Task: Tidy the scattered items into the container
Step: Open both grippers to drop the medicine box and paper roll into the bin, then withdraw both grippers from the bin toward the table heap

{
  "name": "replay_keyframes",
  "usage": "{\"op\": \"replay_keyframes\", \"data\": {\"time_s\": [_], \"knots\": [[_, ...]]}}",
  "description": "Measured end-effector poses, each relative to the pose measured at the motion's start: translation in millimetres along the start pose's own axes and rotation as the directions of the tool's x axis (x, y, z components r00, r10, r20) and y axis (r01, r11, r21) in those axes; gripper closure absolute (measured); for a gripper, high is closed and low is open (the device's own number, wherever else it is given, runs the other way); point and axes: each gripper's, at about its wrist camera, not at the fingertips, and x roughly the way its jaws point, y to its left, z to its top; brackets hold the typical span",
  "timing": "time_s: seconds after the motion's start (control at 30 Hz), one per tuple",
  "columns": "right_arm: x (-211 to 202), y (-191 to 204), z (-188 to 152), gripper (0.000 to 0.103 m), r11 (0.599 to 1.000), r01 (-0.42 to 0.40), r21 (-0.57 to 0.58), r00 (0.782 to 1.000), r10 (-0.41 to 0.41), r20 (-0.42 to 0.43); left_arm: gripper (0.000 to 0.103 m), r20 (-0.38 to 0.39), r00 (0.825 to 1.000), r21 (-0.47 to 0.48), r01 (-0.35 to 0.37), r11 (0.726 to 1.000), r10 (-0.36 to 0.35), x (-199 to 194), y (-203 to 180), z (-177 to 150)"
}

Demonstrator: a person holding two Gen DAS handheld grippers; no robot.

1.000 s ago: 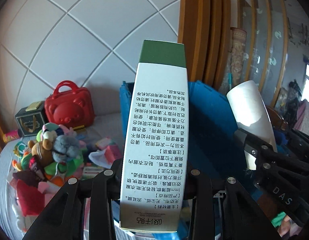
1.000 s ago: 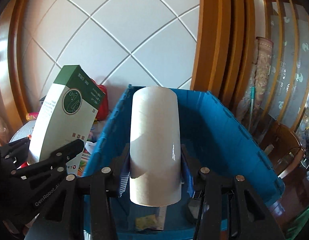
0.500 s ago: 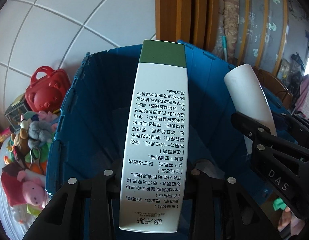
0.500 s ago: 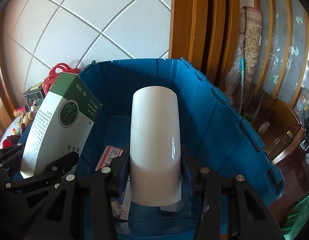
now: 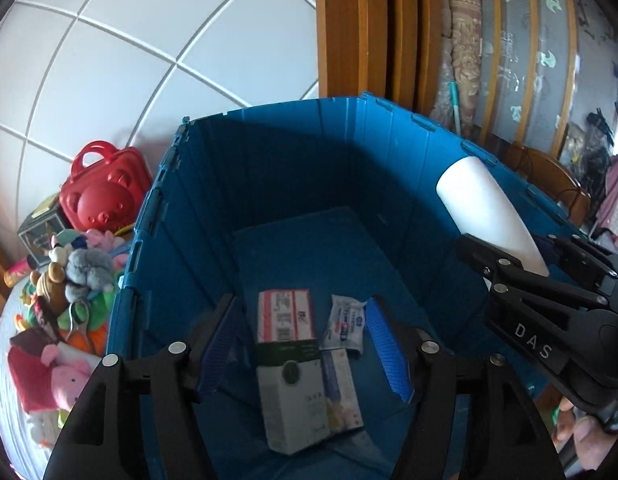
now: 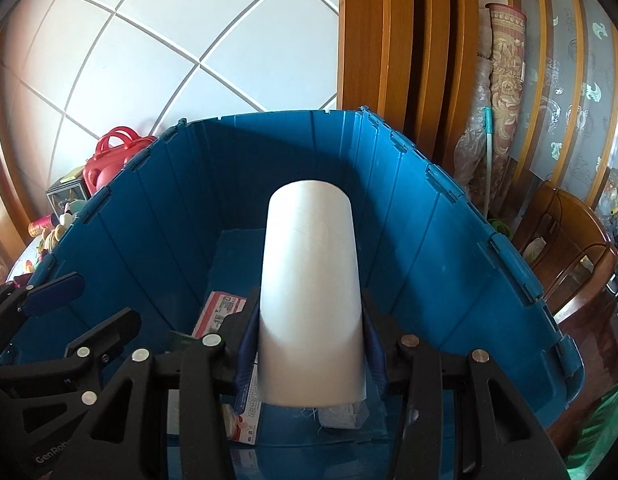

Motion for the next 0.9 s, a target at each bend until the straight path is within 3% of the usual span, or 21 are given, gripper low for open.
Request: {"op": "replay_keyframes", "data": {"time_s": [0.07,0.1,0.17,0.37,0.6,0.9], "knots": [[-1.5,-2.8,0.6,0.052,1.0,0.009,0.01,1.0,-0.009,0.009,0.023,0.011,1.0,0.001,0.0,1.0,0.0,-2.0,0.9,0.0],[-2.6,-4.6,1.4,0.038,1.0,0.014,0.016,1.0,-0.015,0.014,0.022,0.017,1.0,0.003,-0.001,1.0,0.001,-3.0,1.2,0.0],[-4.7,-8.1,4.1,0.023,1.0,0.025,0.019,0.999,-0.025,0.022,0.022,0.017,1.0,0.003,-0.002,1.0,0.002,-3.3,2.5,-0.4],[-13.4,-10.5,0.9,0.022,0.999,0.045,0.016,0.999,-0.045,0.004,0.022,0.008,1.0,-0.01,0.01,1.0,-0.01,-2.7,3.9,-2.9],[-27.4,-17.1,-5.1,0.009,0.996,0.083,0.016,0.997,-0.083,-0.007,0.019,-0.005,1.0,0.001,0.022,1.0,-0.022,-5.6,-3.7,-3.9],[-38.3,-20.6,-11.0,0.005,0.995,0.088,0.038,0.996,-0.088,-0.001,0.019,-0.004,1.0,0.006,0.02,1.0,-0.02,-13.4,-0.8,-12.0]]}}
